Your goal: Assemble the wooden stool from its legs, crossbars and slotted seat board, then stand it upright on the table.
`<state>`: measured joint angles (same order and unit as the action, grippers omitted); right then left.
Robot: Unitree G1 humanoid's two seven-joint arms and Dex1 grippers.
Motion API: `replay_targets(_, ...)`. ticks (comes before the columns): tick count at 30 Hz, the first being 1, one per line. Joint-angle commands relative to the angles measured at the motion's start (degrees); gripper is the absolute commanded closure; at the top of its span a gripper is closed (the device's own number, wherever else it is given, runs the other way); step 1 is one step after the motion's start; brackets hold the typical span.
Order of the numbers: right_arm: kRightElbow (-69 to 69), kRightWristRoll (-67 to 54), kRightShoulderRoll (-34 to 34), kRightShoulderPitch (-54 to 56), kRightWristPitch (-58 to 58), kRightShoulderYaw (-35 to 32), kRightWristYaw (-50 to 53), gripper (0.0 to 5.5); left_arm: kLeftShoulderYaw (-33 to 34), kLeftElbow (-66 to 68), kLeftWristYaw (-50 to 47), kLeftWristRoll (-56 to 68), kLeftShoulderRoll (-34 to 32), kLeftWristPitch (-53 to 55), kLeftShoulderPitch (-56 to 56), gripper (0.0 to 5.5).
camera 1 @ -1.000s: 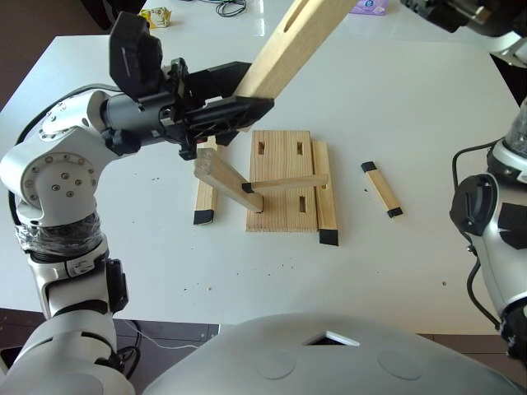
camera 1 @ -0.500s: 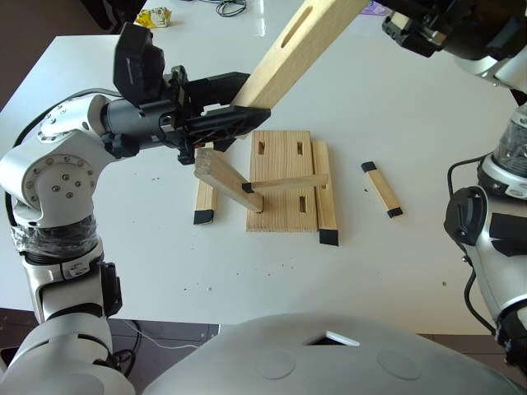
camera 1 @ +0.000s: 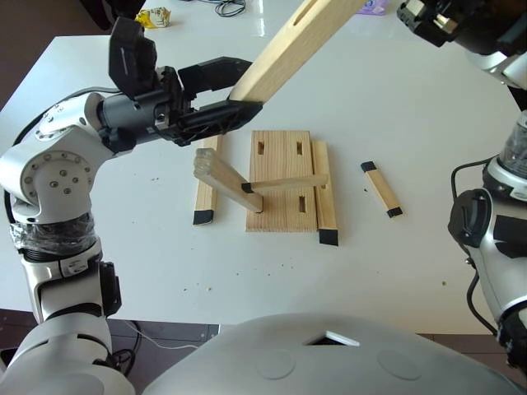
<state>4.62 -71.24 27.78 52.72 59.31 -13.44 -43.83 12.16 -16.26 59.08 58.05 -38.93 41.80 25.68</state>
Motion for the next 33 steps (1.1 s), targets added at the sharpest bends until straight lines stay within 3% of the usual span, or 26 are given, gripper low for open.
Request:
replay_targets(1,1.14,8.28,3.43,-2.56,-6.58,1.28,-3.36,3.48,-0.06,4.08,3.47,-5.05,-3.21,-3.13,0.07,2.06)
replay_targets(6,-3.97,22.21,9.45,-6.70,-17.32,5.83,-12.81,3.48,2.61,9.07,3.86,-9.69,-4.61,-7.54,-1.65,2.06)
replay_targets(10,-1.71,31.12,15.91,-15.82,-25.17,10.03,-22.31,3.48,9.60,7.06,-7.40,-8.62,0.47,-8.78,-5.50,2.06)
replay_targets(12,0.05,34.62,18.21,-19.83,-29.40,10.72,-25.25,3.48,11.41,3.32,-18.17,-10.78,5.97,-10.46,-8.55,2.06)
replay_targets(17,4.70,33.30,18.02,-22.74,-27.09,10.64,-25.59,3.48,14.45,-9.33,-42.71,-8.67,22.72,-14.02,-15.05,2.06)
replay_targets(22,12.49,31.59,15.96,-29.54,-26.19,11.05,-23.00,3.48,14.10,-13.29,-56.51,-8.76,34.12,-18.74,-15.72,2.06)
replay_targets(27,17.91,32.09,14.68,-37.39,-27.54,10.44,-19.86,3.48,15.43,-12.01,-61.66,-9.65,35.78,-21.59,-16.79,2.06)
replay_targets(33,18.66,29.52,15.36,-37.55,-26.02,10.66,-20.82,3.48,16.68,-12.10,-61.89,-8.49,35.18,-23.79,-18.16,2.06)
